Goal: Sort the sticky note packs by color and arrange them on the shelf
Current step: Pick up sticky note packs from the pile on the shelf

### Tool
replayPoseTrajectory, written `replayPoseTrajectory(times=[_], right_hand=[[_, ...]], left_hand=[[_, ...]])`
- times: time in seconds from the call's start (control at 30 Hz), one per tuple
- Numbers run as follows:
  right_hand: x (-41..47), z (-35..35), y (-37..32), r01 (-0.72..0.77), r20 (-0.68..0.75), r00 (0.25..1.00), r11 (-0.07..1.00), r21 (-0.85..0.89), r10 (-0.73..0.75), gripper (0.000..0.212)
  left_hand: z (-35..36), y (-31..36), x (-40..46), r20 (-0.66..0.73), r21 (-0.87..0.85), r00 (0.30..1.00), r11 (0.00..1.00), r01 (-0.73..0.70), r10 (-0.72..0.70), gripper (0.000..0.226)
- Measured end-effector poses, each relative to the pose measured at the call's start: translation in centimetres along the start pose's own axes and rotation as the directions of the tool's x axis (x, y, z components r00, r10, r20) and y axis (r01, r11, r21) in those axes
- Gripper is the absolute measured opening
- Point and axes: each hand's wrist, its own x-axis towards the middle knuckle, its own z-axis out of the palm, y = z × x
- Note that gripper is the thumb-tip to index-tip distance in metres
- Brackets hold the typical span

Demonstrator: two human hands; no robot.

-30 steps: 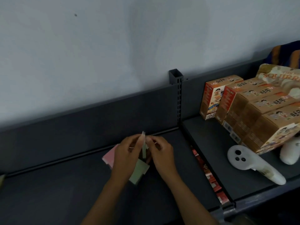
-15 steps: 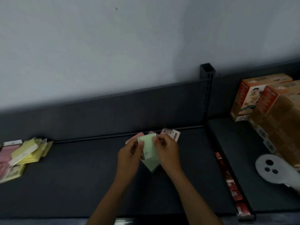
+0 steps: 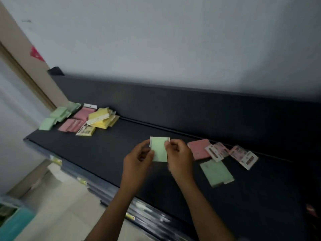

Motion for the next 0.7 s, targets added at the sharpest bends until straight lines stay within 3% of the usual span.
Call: replayPoseTrajectory(times=[0.2,0.33,0.7], right_hand=[[-2.1,7.7,-1.4,-0.017,0.215,0.977,1.000,-0.011,0.019,0.009],[-3.4,13.7,-0.9,-0.005,0.273,0.962,0.999,-0.053,0.020,0.011],[-8.7,30.8,-0.5,0.039,0.457,0.889,0.995,-0.093,0.008,0.012]], left_hand=[[-7.0,-3.5,-0.5,-0.168,-0.079,0.981,0.993,0.089,-0.101,0.032],[-11.9,-5.9,-0.7,-0.228,-0.175,0.956,0.974,0.144,-0.182,0.029],[-27.2,-12.6,-1.6,-0.467,-0.141,0.848,0.968,0.209,-0.251,0.030]])
